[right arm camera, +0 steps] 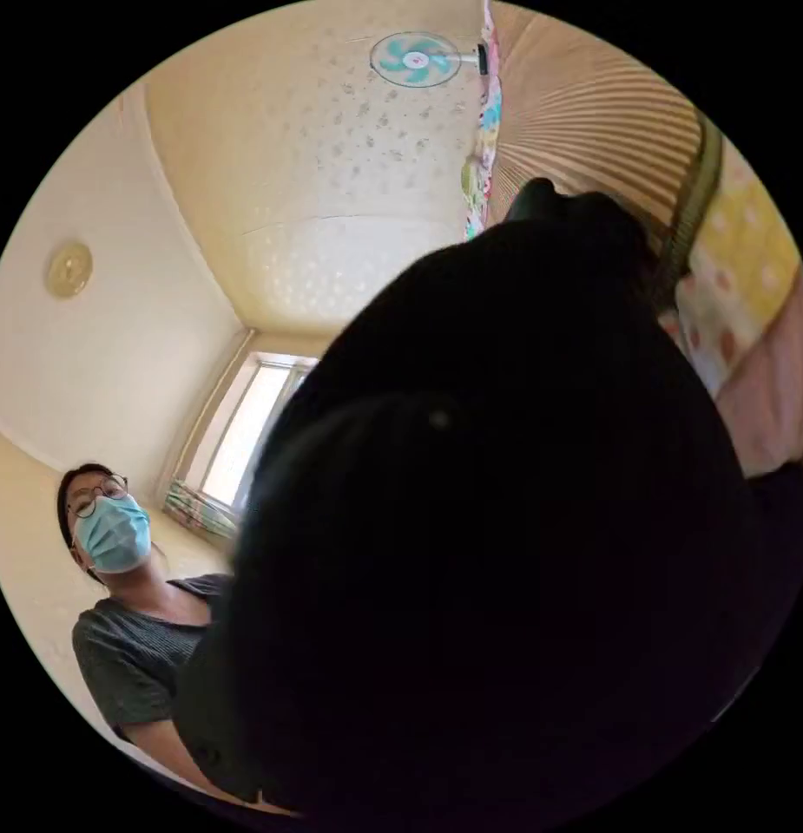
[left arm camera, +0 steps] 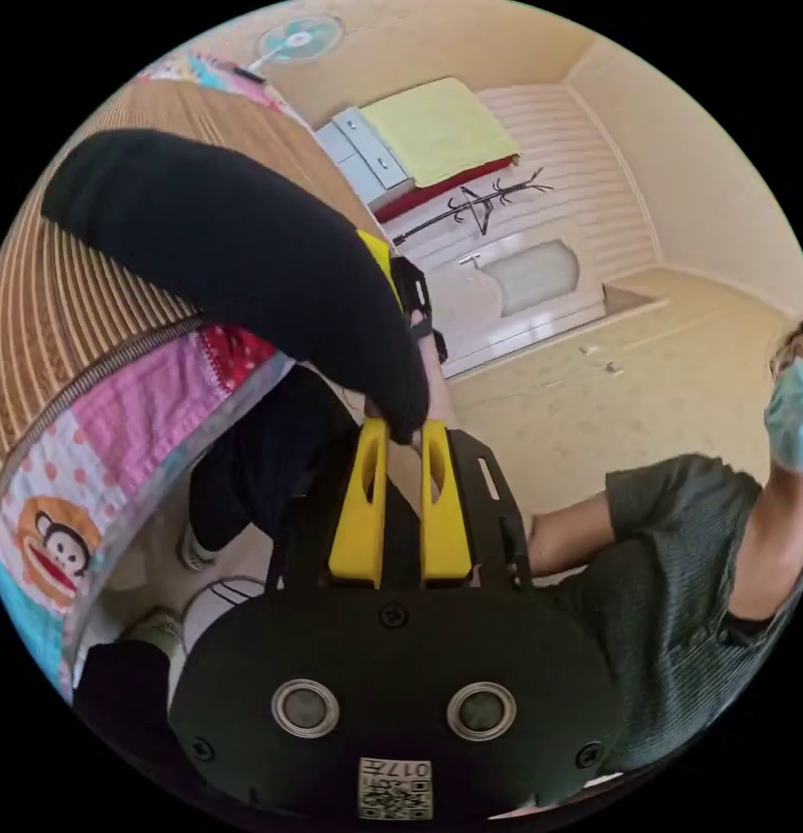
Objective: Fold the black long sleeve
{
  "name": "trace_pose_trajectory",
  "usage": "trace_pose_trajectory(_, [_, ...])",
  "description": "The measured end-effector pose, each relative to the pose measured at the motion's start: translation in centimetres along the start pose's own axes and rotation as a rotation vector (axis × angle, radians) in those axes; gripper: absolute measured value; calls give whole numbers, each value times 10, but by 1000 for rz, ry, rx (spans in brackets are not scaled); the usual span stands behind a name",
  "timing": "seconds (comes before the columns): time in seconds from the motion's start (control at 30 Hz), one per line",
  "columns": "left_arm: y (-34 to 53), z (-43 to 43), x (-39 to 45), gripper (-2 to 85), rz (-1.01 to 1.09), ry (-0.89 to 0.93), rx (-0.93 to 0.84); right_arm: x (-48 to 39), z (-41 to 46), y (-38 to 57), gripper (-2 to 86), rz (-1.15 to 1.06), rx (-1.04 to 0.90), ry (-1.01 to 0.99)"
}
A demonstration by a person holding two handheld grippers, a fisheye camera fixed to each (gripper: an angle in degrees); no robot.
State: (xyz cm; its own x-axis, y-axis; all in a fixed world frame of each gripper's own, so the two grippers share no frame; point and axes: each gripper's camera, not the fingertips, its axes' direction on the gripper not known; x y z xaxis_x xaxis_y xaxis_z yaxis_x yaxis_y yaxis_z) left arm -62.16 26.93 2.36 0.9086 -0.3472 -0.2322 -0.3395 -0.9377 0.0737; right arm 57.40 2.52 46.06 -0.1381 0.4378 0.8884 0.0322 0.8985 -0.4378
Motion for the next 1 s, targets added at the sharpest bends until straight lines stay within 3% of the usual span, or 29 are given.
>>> trace_pose_trajectory(0.07, [24,-39,-7,50,-32,-141,60,-25,-24,-46,95,-106,32,29])
trace_pose_trajectory(0.23, [86,-100,-31,19,-155,-220,245,-75,-96,-155,95,-320,123,257])
trace_pose_trajectory(0.37, [129,-100,-54,20,-262,-307,259,-34,-179,-198,103,-179,258,441])
trace_pose_trajectory(0.43, [149,-97,-66,28,-346,-329,262,-5,-217,-188,107,-13,335,558])
trace_pose_trajectory(0.5, [168,-97,-72,39,-387,-291,291,35,-257,-151,112,356,466,689])
trace_pose_trajectory(0.57, [185,-99,-76,50,-424,-270,317,47,-265,-113,113,469,512,840])
trace_pose_trajectory(0.73, [191,-119,-60,52,-450,-459,393,30,-193,-39,106,317,501,943])
trace_pose_trajectory(0.87, [159,-145,-39,12,-432,-762,483,-20,-10,-3,110,-40,280,1030])
trace_pose_trajectory(1.0, [88,-143,-50,78,-412,-880,445,-27,178,-4,142,-248,-31,969])
